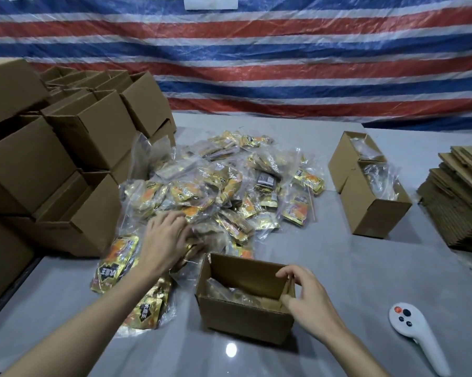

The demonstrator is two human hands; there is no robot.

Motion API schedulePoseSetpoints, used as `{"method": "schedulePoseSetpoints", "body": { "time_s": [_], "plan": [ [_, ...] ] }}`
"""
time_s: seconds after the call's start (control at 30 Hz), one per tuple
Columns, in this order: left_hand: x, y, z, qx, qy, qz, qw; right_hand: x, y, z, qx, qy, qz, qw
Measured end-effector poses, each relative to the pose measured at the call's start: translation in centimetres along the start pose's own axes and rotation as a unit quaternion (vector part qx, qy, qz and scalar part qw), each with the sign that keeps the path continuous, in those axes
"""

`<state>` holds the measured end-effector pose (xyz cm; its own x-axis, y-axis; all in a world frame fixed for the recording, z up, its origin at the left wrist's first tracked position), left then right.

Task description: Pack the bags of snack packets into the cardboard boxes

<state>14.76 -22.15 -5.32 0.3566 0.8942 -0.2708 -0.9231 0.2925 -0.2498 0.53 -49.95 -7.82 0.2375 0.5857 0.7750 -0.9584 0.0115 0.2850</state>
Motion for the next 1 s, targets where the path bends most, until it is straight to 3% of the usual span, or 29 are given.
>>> {"method": "schedulePoseSetpoints", "body": {
  "time_s": [0.13, 0.27, 0.5, 0.63, 0.73, 0.87, 1.0],
  "plan": [
    [-1.7, -1.2, 5.9, -0.035, 0.114, 0.020, 0.993, 0.2, 0.1, -0.1, -0.003, 0.000, 0.013, 1.000],
    [-3.2, -1.5, 11.1, -0.036, 0.302, 0.045, 0.952, -0.3, 0.3, 0.0, -0.014, -0.012, -0.005, 1.000],
    [-8.9, -1.0, 15.2, -0.033, 0.400, -0.025, 0.915, -0.3, 0.6, 0.3, -0.024, -0.067, -0.001, 0.997],
    [-11.6, -1.2, 13.1, 0.047, 0.368, -0.055, 0.927, 0.0, 0.9, 0.4, -0.027, -0.051, 0.007, 0.998],
    [-13.5, -1.0, 10.4, 0.114, 0.258, -0.069, 0.957, 1.2, 1.5, 0.4, -0.019, -0.054, 0.046, 0.997],
    [-16.5, -0.3, 7.8, 0.150, 0.094, -0.095, 0.980, 3.3, 1.8, 0.2, -0.021, -0.015, 0.091, 0.995],
    [-17.7, 0.1, 5.5, 0.214, 0.046, -0.048, 0.974, 5.2, 1.3, -0.4, -0.043, 0.033, 0.117, 0.992]
  ]
}}
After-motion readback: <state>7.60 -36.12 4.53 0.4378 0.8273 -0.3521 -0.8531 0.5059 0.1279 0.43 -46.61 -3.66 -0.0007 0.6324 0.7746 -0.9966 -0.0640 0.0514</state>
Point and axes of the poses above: each hand's wrist, its own y-axis away from the middle knuckle, its own z-axis out of the back of the hand, x = y × z, the point moved 8 cm from there along -y, towards the middle knuckle, and after that the axes turned 7 degrees about x, right-handed, at the moved point
